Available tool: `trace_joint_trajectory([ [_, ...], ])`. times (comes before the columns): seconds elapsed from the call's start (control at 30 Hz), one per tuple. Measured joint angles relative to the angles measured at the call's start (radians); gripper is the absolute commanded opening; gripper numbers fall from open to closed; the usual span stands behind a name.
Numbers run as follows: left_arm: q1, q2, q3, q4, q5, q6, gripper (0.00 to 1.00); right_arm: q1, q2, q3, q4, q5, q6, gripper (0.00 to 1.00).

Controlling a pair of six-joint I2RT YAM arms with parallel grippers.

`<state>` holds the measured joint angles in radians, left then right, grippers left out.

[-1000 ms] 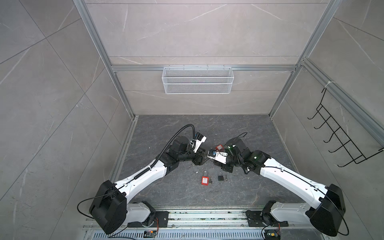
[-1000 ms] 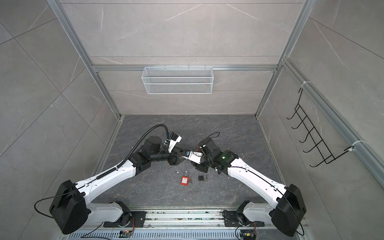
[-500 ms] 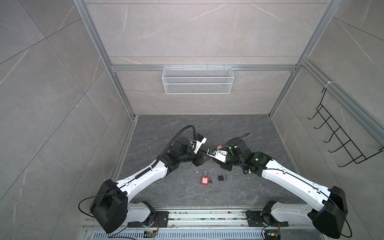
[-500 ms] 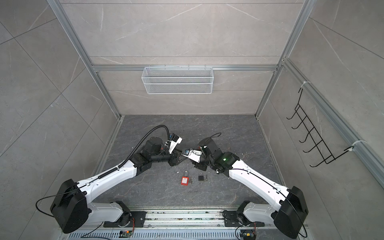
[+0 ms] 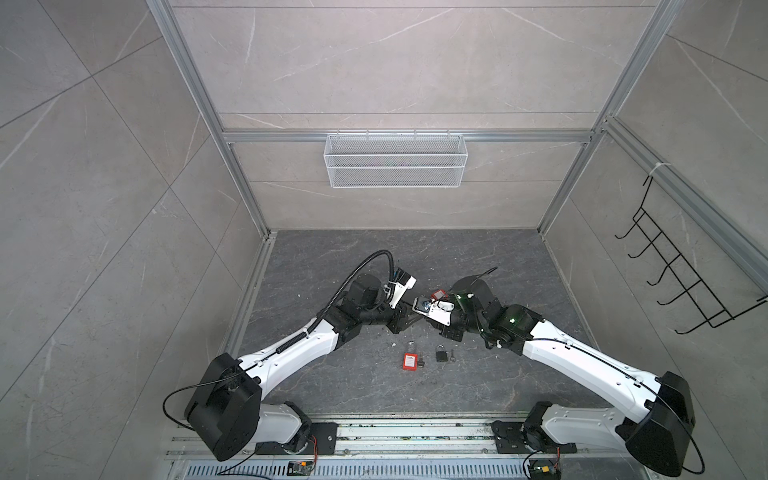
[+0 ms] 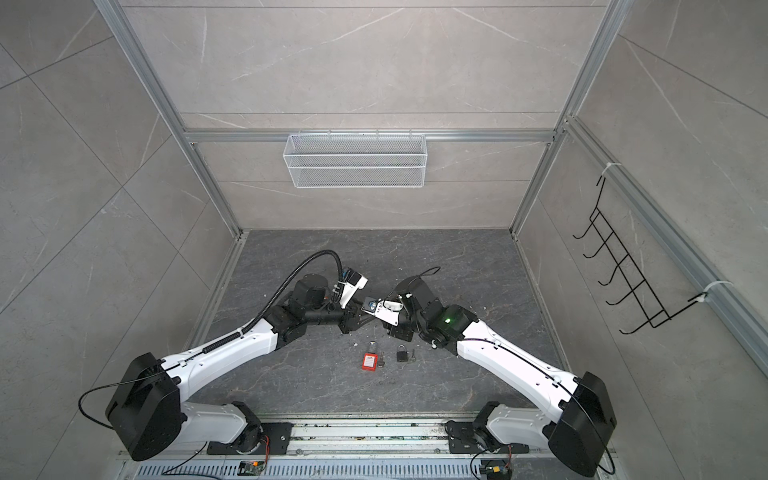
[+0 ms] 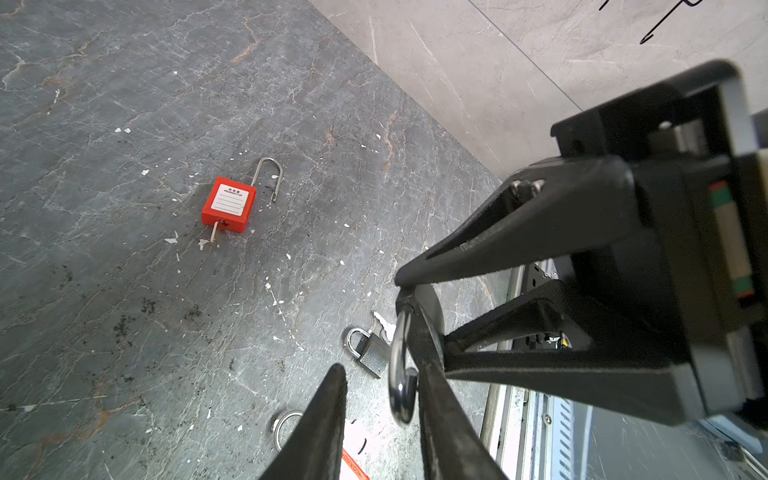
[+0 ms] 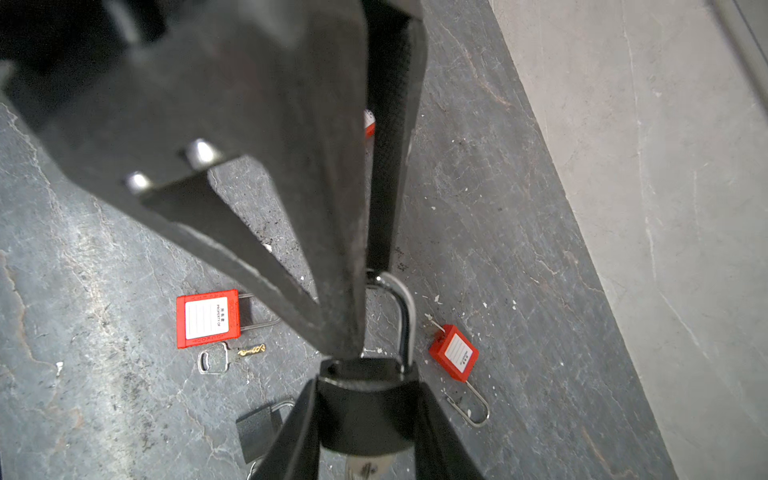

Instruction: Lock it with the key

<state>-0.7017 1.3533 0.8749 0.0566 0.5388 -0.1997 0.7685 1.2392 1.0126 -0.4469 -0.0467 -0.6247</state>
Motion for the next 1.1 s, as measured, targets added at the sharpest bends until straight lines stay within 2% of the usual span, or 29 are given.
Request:
trace_joint_trajectory([
  [0.27, 0.0, 0.004, 0.0, 0.023, 0.022, -0.012, 0.27, 0.005, 0.0, -0.015, 0.029, 0.018, -0.016, 0.23],
  [0.63, 0.0, 0.007, 0.0, 0.027, 0.017, -0.024, 0.3, 0.011, -0.01, -0.057, 0.062, 0.05, -0.043, 0.23],
  [1.1, 0.0, 0.025, 0.0, 0.027, 0.039, -0.048, 0.21, 0.019, -0.035, -0.063, 0.087, 0.071, -0.054, 0.24],
])
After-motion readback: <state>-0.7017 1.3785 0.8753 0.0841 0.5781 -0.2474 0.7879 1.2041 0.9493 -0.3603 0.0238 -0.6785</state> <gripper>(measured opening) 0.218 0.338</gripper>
